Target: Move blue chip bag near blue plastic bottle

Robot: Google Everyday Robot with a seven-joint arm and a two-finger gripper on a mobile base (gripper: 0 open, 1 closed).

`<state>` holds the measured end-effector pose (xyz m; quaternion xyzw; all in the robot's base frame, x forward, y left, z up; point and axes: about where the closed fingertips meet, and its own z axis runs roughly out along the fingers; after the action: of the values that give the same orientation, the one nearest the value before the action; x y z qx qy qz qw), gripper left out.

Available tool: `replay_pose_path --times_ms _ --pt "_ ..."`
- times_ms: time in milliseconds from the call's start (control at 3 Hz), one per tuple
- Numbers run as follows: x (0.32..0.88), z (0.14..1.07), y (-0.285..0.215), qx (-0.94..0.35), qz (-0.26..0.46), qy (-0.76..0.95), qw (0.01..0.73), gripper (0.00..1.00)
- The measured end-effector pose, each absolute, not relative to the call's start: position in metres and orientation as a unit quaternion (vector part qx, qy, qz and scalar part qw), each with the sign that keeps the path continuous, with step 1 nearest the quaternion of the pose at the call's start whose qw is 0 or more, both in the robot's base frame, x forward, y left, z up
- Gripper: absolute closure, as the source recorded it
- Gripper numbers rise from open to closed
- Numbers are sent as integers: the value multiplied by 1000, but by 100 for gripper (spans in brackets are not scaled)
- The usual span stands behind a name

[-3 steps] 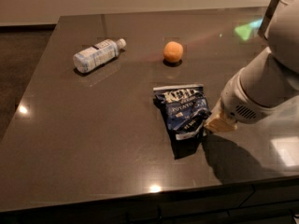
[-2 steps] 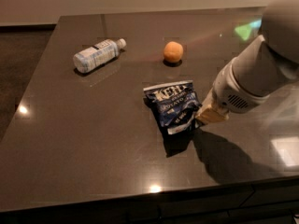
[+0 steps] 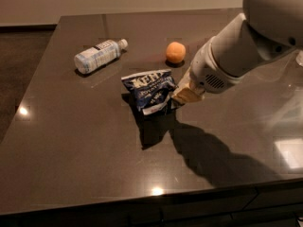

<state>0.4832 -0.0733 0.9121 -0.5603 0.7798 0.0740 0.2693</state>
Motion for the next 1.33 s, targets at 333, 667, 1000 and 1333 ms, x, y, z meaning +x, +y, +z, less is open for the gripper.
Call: replay_pose_path --times_ms 333,667,1000,1333 --pt "511 920 -43 -568 86 763 297 100" --pt "543 918 -17 -576 94 749 314 100" --pt "570 909 4 -581 106 739 324 100" --pt "586 902 20 -585 115 731 331 84"
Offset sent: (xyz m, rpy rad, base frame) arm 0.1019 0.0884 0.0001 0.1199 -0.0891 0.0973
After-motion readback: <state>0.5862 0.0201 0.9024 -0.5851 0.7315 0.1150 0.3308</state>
